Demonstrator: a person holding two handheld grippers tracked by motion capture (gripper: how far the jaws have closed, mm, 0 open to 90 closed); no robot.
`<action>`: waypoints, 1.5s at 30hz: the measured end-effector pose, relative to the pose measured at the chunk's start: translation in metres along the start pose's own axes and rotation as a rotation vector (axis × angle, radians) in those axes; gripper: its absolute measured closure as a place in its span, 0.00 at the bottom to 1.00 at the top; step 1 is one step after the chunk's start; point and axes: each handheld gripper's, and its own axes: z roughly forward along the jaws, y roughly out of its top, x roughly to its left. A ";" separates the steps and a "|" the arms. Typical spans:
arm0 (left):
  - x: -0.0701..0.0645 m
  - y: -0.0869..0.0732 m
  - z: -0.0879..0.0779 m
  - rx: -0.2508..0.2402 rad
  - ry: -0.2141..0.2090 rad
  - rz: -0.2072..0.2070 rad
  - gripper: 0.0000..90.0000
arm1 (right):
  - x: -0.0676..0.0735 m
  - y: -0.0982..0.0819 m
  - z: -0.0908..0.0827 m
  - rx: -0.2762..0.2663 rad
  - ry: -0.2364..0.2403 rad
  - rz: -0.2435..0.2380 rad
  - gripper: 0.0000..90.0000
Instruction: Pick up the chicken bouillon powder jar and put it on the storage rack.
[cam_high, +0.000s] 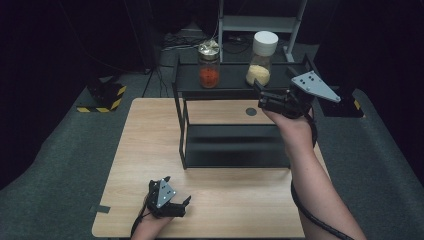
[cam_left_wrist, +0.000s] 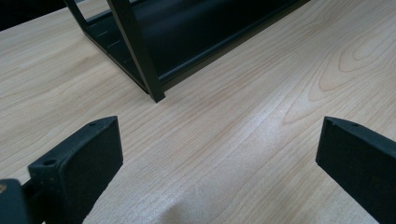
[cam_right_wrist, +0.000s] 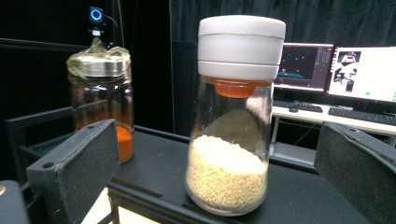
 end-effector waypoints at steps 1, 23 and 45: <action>0.000 0.000 0.000 0.000 0.000 0.000 0.01 | 0.000 -0.001 -0.002 -0.001 0.002 -0.002 0.00; -0.001 0.001 0.000 0.004 0.002 0.010 0.01 | 0.008 -0.020 -0.033 0.026 0.020 -0.031 0.00; -0.002 0.000 0.000 -0.001 0.011 0.006 0.01 | 0.006 -0.074 -0.067 0.112 0.053 -0.067 0.00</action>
